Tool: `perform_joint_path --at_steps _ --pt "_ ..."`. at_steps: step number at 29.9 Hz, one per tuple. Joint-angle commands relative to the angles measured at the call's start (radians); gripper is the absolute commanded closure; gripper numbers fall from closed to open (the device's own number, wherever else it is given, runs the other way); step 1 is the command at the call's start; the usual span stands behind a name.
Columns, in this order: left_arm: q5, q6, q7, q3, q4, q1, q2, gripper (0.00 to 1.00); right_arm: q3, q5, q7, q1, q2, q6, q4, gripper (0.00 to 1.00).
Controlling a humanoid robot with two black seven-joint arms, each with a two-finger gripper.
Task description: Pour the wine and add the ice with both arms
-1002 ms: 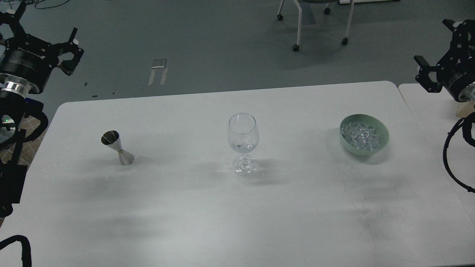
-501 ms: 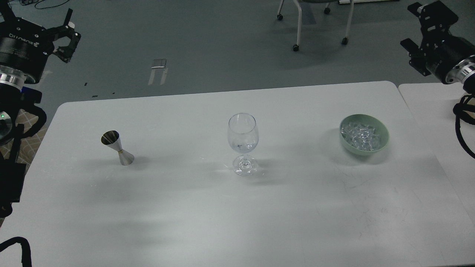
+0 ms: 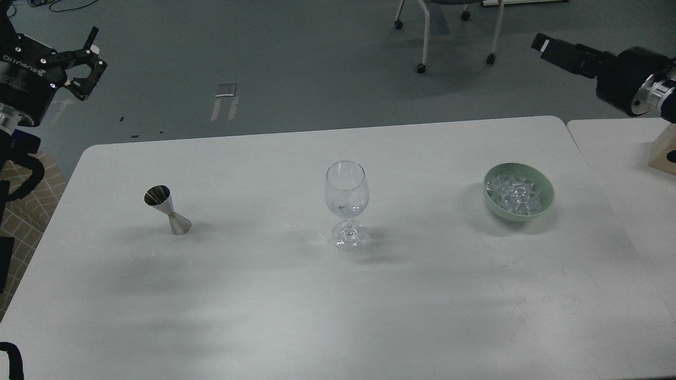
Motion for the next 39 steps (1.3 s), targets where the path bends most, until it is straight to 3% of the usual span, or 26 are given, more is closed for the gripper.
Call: perform_joint_path --at_steps 1,10,11,15,22,27,32,39 --pt "-0.001 -0.035 -0.010 -0.002 0.000 0.006 -0.008 0.02 -0.184 -0.028 0.009 0.086 -0.045 0.001 -0.001 0.00" --pt "-0.003 -0.027 -0.014 -0.004 0.000 0.021 -0.014 0.02 -0.407 -0.105 -0.007 0.110 -0.069 -0.008 -0.002 0.03" --pt "-0.003 -0.025 -0.014 -0.004 0.000 0.023 -0.021 0.02 -0.415 -0.106 -0.018 0.087 -0.069 -0.014 -0.002 0.07" --pt "-0.004 -0.022 -0.014 -0.005 -0.002 0.041 -0.037 0.02 -0.416 -0.108 -0.038 0.010 -0.068 -0.057 -0.001 0.20" --pt "-0.003 -0.024 -0.033 -0.013 -0.002 0.044 -0.039 0.02 -0.421 -0.117 -0.049 -0.048 -0.052 -0.083 -0.002 0.21" --pt "-0.003 -0.024 -0.043 -0.013 -0.002 0.054 -0.042 0.02 -0.419 -0.127 -0.089 -0.082 -0.006 -0.094 -0.013 0.22" --pt "-0.003 -0.027 -0.050 -0.015 -0.003 0.058 -0.048 0.02 -0.419 -0.143 -0.126 -0.085 0.026 -0.094 -0.016 0.42" --pt "-0.003 -0.033 -0.057 -0.015 -0.003 0.077 -0.053 0.02 -0.421 -0.144 -0.168 -0.088 0.041 -0.094 -0.025 0.42"
